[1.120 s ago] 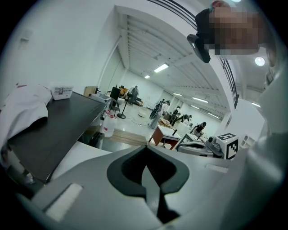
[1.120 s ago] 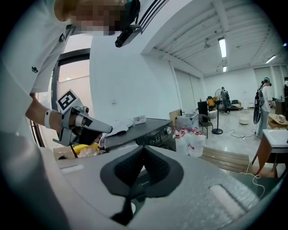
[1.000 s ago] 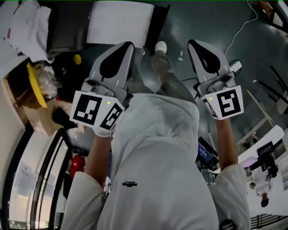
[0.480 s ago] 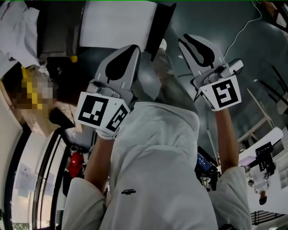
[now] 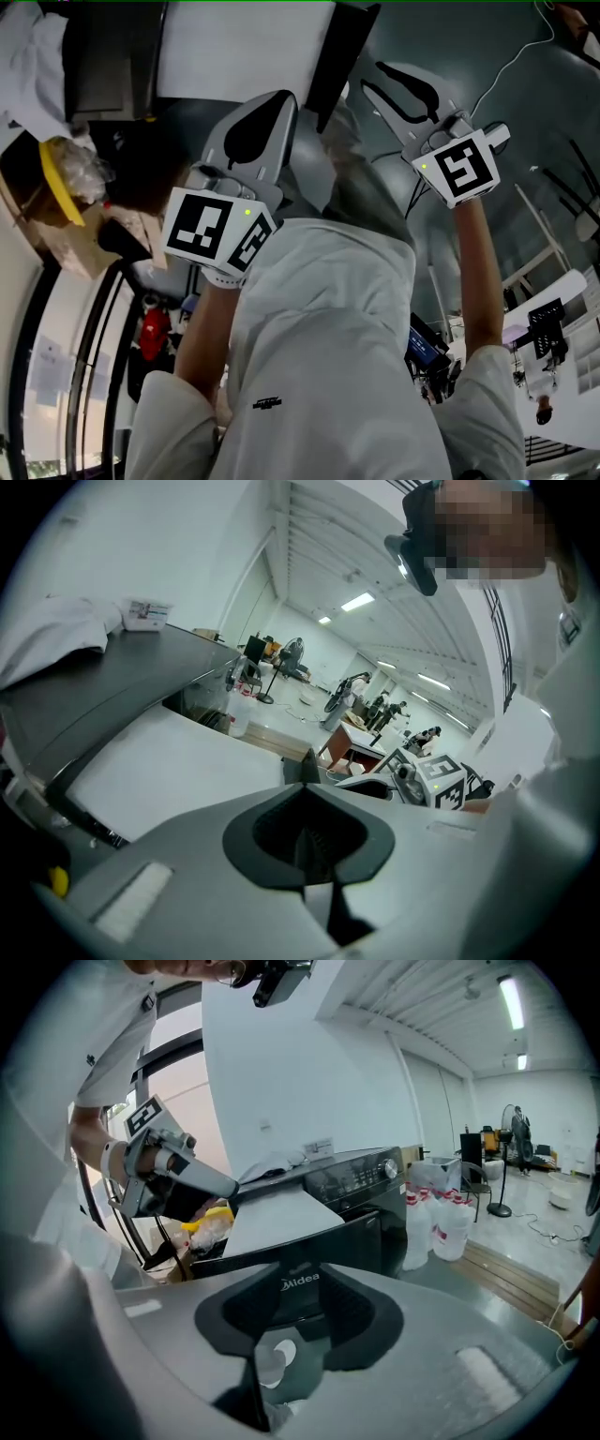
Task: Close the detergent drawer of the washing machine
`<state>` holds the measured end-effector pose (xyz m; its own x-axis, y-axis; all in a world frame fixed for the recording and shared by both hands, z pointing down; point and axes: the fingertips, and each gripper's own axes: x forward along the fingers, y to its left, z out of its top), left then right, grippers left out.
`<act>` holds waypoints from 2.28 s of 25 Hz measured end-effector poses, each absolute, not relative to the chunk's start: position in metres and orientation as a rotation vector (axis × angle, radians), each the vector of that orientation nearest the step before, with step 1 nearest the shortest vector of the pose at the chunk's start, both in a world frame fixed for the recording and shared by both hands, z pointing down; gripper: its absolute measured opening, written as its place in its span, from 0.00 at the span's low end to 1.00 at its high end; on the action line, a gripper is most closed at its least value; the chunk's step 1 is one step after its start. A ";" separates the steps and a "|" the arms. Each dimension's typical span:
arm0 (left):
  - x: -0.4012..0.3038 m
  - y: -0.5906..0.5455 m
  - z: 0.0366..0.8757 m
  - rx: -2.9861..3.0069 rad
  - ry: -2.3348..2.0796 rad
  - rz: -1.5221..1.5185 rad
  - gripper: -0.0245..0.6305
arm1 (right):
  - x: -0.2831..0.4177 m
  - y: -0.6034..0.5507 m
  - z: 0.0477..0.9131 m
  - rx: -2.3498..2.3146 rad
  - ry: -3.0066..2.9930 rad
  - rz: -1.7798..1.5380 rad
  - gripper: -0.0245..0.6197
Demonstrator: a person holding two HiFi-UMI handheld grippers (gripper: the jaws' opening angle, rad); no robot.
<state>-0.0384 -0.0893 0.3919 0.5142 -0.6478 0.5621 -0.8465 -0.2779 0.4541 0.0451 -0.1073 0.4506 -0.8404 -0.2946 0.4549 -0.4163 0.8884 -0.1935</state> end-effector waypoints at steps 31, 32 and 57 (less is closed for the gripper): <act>-0.050 -0.069 0.395 1.948 -1.247 0.330 0.07 | 0.019 -0.101 0.458 0.303 -2.587 0.279 0.10; -0.051 -0.068 0.396 1.947 -1.249 0.330 0.07 | 0.014 -0.102 0.456 0.297 -2.597 0.275 0.09; -0.071 -0.076 0.394 1.917 -1.303 0.288 0.07 | -0.024 -0.113 0.443 0.344 -2.736 0.396 0.07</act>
